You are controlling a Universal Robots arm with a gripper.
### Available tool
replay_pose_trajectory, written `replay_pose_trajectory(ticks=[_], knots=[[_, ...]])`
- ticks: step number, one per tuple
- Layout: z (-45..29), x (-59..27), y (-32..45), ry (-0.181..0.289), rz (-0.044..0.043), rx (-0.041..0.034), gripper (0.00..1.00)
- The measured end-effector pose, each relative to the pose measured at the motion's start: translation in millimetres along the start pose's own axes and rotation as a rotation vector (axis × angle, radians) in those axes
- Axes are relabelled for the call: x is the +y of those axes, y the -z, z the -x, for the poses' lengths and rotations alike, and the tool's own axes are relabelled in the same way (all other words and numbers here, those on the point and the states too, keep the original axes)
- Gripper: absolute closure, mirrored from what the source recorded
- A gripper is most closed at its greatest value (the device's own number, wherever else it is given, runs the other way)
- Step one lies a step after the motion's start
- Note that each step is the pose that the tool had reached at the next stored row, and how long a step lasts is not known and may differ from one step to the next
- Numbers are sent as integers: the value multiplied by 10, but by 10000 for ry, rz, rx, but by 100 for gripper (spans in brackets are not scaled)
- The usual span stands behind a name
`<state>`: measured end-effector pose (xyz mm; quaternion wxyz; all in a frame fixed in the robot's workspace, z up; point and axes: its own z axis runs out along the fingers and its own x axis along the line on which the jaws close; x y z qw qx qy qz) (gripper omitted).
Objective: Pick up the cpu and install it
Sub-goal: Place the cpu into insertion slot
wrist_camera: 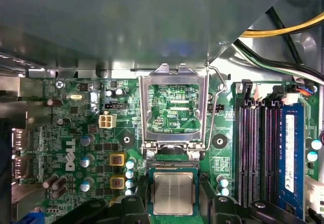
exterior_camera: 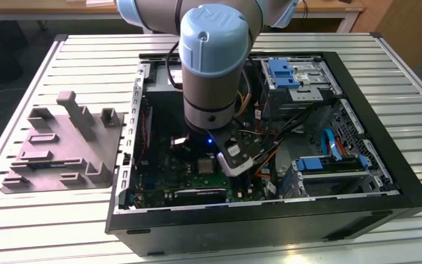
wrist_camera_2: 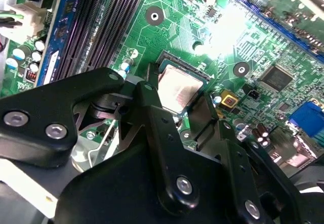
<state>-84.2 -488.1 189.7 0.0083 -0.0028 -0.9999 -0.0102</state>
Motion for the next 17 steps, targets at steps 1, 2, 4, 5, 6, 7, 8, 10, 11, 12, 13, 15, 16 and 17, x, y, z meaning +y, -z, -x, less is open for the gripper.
replay_pose_trajectory(ticks=[1,2,4,5,6,7,8,10,11,12,13,15,16,17], knots=[[0,-1,-6,-18,-3,1,53],[0,-1,-11,-31,-6,3,53],[0,-2,-12,-38,-8,4,53],[0,-1,-13,-39,-6,3,53],[0,-1,-15,-39,-4,1,53],[0,-1,-15,-39,-3,1,53],[0,-1,-15,-39,-2,1,53],[0,-1,-15,-39,-2,0,53],[0,-1,-15,-39,-2,1,53],[0,-1,-15,-39,-2,0,53],[0,-1,-15,-39,-1,0,53],[1,0,-17,-40,3,-3,51],[1,0,-17,-40,1,-2,45],[0,0,-17,-40,2,-1,45]])
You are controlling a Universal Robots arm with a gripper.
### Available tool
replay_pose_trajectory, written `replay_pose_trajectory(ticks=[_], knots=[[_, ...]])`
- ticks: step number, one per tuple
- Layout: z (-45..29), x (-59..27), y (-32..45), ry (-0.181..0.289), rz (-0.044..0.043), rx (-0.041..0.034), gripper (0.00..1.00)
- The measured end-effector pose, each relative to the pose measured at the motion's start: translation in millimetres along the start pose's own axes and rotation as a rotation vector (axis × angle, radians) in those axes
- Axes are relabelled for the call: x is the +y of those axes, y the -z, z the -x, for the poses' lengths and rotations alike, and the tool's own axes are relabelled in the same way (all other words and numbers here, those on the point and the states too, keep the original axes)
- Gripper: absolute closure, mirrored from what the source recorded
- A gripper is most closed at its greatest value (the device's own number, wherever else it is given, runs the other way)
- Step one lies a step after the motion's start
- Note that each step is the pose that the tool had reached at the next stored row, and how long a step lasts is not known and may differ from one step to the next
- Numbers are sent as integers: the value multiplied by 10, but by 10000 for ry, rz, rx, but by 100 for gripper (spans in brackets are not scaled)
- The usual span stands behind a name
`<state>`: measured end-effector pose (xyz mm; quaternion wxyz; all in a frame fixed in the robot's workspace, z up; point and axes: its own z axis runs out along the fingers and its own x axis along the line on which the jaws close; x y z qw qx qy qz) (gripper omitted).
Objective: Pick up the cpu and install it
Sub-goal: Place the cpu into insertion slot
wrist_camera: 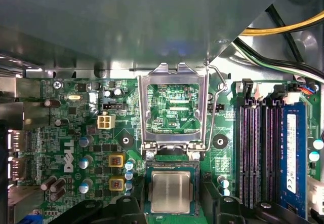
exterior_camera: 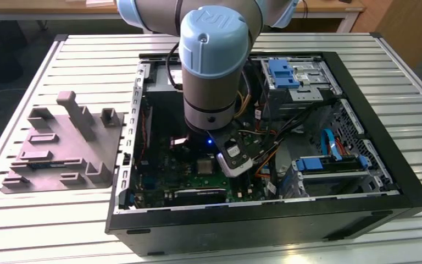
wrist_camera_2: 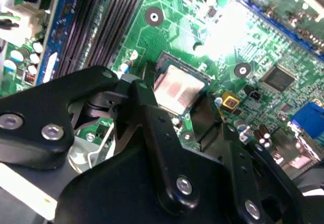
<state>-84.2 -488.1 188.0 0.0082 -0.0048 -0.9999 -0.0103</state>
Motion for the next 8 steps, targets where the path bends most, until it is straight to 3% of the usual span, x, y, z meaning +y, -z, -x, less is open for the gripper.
replay_pose_trajectory(ticks=[8], knots=[[0,0,7,0,8,4,45]])
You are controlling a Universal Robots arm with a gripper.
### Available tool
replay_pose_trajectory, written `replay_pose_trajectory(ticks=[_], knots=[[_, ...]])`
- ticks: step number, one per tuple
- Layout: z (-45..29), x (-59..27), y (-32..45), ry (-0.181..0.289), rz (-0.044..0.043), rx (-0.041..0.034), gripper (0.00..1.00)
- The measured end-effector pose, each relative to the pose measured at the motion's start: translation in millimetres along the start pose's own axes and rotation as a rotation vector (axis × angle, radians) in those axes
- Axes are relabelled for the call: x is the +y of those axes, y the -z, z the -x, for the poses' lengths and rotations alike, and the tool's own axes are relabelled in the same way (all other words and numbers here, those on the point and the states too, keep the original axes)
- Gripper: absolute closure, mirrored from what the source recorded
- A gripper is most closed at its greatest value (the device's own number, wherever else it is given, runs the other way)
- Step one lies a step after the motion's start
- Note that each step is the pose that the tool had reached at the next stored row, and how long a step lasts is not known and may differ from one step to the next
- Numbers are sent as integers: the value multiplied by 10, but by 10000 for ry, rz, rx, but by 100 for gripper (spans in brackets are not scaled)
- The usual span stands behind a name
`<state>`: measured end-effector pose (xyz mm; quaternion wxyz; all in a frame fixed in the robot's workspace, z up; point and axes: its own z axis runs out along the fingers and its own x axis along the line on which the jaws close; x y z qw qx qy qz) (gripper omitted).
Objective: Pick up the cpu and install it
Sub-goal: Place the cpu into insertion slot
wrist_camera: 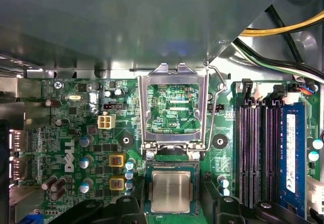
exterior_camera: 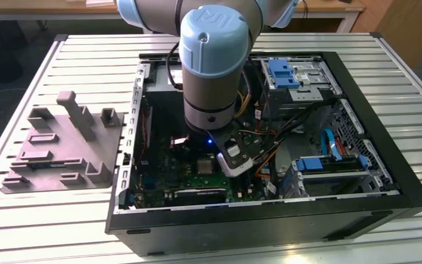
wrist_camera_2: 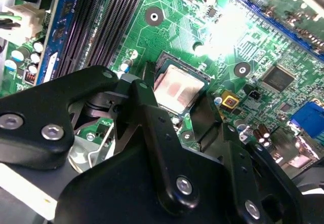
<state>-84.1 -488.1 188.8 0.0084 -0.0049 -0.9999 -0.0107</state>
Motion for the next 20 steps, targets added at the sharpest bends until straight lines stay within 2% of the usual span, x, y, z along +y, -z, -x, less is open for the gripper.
replay_pose_trajectory(ticks=[3,4,13,14,16,20], knots=[[2,-1,0,1,-5,2,47],[2,-1,0,1,-4,3,53],[2,0,-2,0,2,0,52],[2,0,-2,0,2,0,46],[2,0,-1,0,0,2,46],[1,1,76,0,1,3,46]])
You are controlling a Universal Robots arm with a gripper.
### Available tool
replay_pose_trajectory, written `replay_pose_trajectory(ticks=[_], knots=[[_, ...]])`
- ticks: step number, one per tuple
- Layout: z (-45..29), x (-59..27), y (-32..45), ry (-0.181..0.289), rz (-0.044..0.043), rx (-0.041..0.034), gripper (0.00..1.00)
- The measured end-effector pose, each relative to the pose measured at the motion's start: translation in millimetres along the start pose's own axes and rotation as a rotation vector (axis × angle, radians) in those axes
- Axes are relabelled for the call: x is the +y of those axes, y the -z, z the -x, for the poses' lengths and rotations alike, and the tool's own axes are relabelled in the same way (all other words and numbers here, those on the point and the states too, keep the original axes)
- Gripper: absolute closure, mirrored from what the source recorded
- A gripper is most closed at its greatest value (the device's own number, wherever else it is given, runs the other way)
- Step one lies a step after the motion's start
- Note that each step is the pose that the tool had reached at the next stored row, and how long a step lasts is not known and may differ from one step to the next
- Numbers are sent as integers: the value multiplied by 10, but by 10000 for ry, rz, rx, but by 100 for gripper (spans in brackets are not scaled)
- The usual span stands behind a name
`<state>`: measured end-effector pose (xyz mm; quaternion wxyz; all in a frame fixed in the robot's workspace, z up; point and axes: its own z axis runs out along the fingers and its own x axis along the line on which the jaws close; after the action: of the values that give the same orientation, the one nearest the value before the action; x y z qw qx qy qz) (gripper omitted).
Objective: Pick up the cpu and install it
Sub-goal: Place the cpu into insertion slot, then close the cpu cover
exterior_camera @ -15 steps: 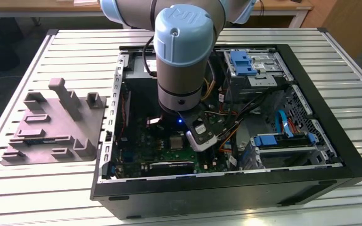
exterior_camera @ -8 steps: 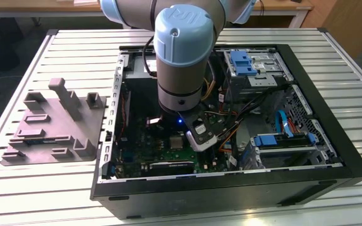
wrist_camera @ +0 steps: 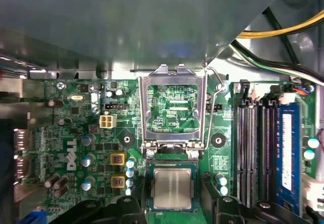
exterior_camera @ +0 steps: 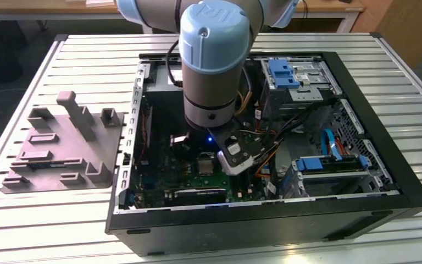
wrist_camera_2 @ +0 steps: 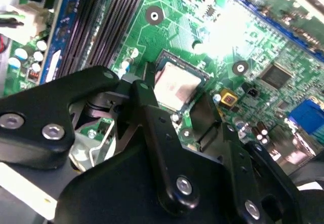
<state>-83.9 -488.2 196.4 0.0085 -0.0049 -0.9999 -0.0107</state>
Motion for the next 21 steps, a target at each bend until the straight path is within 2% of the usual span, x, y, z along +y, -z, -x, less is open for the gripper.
replay_pose_trajectory(ticks=[3,5,6,7,8,9,11,12,13,21], knots=[[-2,2,100,0,-2,4,47],[-3,3,167,0,-1,8,60],[-3,4,191,0,-3,11,60],[-3,4,203,0,-2,13,66],[-3,5,203,0,0,13,71],[-3,4,203,0,1,13,71],[-3,4,203,0,0,13,83],[-4,4,204,0,0,14,83],[-3,4,204,0,-1,14,89],[-4,4,204,0,-1,18,89]])
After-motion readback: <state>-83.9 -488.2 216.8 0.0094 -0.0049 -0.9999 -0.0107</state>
